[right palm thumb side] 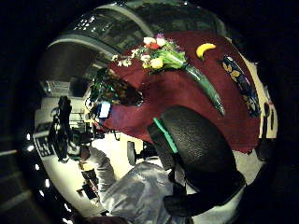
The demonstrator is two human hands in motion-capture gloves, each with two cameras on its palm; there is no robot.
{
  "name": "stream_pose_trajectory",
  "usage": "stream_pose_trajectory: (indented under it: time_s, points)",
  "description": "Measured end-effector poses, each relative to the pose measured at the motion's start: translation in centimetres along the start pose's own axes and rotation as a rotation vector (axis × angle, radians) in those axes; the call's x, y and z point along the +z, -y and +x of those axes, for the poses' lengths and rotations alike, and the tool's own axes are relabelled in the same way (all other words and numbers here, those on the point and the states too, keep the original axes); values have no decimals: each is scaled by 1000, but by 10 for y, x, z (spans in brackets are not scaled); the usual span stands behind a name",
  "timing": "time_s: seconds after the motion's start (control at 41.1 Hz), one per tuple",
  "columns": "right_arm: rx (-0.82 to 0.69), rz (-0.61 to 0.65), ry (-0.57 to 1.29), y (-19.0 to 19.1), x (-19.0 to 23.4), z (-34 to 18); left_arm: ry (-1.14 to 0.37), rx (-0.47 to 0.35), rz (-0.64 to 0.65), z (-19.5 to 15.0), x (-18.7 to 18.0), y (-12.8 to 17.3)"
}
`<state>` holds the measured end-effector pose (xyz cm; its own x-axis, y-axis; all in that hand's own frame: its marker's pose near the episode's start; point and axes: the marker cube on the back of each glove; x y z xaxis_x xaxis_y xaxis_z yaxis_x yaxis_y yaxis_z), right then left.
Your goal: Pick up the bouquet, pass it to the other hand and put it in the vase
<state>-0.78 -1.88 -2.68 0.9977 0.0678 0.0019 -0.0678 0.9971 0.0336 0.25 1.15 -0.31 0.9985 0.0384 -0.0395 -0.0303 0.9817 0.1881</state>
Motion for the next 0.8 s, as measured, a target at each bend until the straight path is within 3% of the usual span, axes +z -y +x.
stream_pose_trajectory:
  time_s: [0.34,0.559,0.802]
  points:
    - [217,-39,124,71,40,41,-40,35,124,12,4,4]
    - [287,-119,211,105,120,66,-66,42,143,12,7,7]
    - [314,-217,236,98,184,62,-74,40,122,12,12,7]
